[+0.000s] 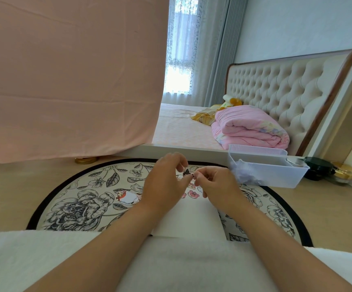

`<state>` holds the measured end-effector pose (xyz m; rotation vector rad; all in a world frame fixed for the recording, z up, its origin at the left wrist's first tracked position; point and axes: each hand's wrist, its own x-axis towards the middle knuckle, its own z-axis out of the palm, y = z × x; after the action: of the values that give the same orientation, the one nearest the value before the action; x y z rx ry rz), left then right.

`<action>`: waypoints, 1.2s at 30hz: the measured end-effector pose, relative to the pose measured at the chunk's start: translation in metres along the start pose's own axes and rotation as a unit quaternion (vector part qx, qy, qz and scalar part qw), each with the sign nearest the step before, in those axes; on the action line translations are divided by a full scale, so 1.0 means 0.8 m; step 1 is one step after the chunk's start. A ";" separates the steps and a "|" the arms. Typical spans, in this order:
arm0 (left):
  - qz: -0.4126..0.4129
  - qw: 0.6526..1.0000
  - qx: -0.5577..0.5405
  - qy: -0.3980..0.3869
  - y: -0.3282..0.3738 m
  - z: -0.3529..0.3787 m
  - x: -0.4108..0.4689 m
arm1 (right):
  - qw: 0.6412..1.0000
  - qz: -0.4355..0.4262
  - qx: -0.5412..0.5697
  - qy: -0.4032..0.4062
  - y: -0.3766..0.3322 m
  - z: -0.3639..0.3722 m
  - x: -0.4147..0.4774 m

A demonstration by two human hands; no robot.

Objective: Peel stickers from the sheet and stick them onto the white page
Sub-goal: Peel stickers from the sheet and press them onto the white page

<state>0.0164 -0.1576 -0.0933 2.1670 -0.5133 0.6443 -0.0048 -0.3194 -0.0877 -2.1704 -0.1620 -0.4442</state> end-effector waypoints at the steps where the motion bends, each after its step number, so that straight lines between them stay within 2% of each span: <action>1: 0.018 1.000 0.012 -0.001 0.000 0.000 -0.001 | 1.000 -0.003 -0.006 0.008 0.001 0.001 0.000; 4: 0.022 0.999 0.021 -0.011 0.001 0.003 -0.001 | 0.999 -0.013 -0.030 0.033 0.006 0.003 0.002; 6: -0.013 1.000 -0.006 -0.021 0.000 0.005 0.000 | 0.997 -0.022 -0.052 0.045 0.009 0.004 0.003; 10: -0.100 0.987 -0.110 -0.057 -0.004 0.004 0.005 | 0.991 -0.049 -0.106 0.065 0.006 0.002 0.001; 14: -0.114 0.973 -0.188 -0.076 -0.005 0.001 0.005 | 0.980 -0.089 -0.164 0.070 0.004 0.003 -0.001; 20: -0.106 0.979 -0.151 -0.084 -0.010 0.004 0.006 | 0.975 -0.101 -0.184 0.064 0.003 0.004 -0.003; 23: -0.099 0.979 -0.148 -0.095 -0.012 0.007 0.007 | 0.984 -0.081 -0.149 0.049 0.001 0.004 -0.002; 28: -0.093 0.975 -0.164 -0.117 -0.012 0.006 0.009 | 1.000 -0.005 -0.020 0.021 -0.002 0.005 -0.001; 32: -0.103 0.970 -0.180 -0.127 -0.011 0.004 0.009 | 0.997 0.031 0.072 0.003 -0.011 0.003 -0.003; 36: -0.110 0.966 -0.191 -0.138 -0.008 0.000 0.010 | 0.992 0.050 0.118 -0.004 -0.015 0.003 -0.003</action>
<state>0.0257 -0.1548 -0.0920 1.9123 -0.4879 0.1058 -0.0096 -0.3104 -0.0811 -1.9390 -0.1026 -0.3412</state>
